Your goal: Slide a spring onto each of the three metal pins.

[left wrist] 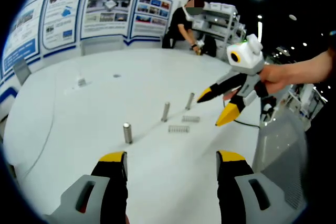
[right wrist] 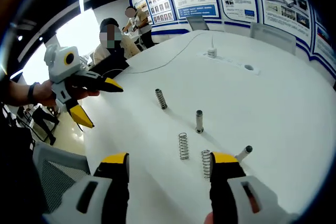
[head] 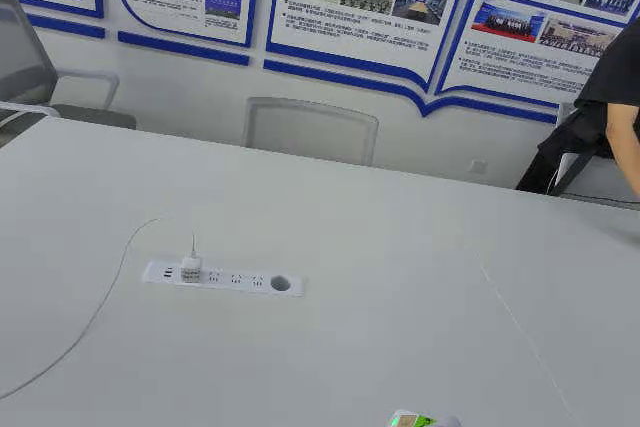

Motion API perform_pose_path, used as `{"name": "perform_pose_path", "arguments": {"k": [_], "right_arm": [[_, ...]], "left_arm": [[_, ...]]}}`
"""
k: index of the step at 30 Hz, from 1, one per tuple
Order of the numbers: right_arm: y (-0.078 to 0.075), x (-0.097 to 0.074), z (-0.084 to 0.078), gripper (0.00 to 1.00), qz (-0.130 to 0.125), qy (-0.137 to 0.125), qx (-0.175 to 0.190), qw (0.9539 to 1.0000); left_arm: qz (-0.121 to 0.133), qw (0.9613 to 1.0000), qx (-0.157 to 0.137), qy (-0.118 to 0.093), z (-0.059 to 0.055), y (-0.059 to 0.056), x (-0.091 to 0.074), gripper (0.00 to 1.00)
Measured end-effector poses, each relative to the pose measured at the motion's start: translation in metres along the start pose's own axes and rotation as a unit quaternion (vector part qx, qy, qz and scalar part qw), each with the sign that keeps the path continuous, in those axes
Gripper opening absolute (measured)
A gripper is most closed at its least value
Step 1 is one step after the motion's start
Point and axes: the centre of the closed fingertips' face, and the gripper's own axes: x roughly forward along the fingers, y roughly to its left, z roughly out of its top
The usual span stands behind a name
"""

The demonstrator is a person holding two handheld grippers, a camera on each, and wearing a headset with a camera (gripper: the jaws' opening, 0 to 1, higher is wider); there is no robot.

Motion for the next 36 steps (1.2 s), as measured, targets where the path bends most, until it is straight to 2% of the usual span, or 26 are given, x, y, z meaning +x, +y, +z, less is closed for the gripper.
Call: {"name": "perform_pose_path", "arguments": {"k": [13,24,28,36], "right_arm": [[-0.017,-0.014,-0.017,0.65,-0.023,-0.014,0.043,0.9987],[-0.031,-0.028,-0.011,0.69,-0.051,-0.069,0.085,0.9927],[-0.032,-0.032,-0.013,0.73,-0.054,-0.077,0.091,0.9913],[-0.029,-0.038,-0.019,0.79,-0.053,-0.076,0.081,0.9923]], "left_arm": [[0.001,1.0,-0.003,0.002,0.004,0.003,0.006,0.7],[0.014,0.9998,-0.012,0.002,0.003,0.007,0.002,0.71],[0.017,0.9998,-0.01,0.009,-0.001,0.009,0.002,0.71],[0.022,0.9996,-0.012,0.011,-0.001,0.01,0.002,0.72]]}}
